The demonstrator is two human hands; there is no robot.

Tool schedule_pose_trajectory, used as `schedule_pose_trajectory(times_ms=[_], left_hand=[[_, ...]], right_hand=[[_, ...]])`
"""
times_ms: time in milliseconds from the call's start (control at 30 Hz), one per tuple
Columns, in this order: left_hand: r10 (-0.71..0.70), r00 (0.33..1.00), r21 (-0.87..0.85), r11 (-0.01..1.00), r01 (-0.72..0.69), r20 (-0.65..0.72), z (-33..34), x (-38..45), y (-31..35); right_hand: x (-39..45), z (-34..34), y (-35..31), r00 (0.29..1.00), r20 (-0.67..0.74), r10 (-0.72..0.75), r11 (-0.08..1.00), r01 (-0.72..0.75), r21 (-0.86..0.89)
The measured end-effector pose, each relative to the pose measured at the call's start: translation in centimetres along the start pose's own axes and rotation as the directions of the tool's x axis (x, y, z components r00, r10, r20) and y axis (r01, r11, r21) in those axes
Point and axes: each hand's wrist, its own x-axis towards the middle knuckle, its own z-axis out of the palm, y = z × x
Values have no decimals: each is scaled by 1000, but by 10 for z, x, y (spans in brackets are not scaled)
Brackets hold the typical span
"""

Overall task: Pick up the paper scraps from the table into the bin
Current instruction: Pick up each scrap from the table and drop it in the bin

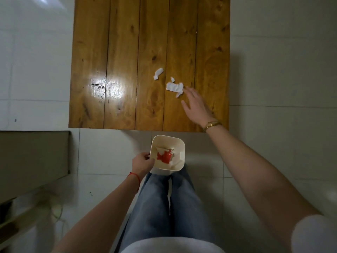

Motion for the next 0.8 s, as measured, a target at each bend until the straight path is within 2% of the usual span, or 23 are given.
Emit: schedule_pose_trajectory(times_ms=[200, 333, 500, 667, 800], left_hand=[[-24, 1000, -4, 1000, 24, -5, 19, 44, -19], [-23, 999, -36, 999, 22, -27, 28, 69, -26], [-18, 1000, -67, 998, 16, -25, 32, 82, -29], [-27, 999, -88, 996, 25, -16, 30, 82, -27], [-10, 999, -99, 995, 7, -34, 28, 79, -25]], right_hand=[[65, 27, 13, 992, 57, -113, 988, 119, -102], [93, 48, 21, 984, 129, -123, 975, 144, -169], [81, 68, 29, 971, 138, -196, 957, 220, -188], [0, 100, 29, 895, 328, -302, 900, 381, -213], [-70, 125, 23, 756, 522, -394, 862, 501, -76]])
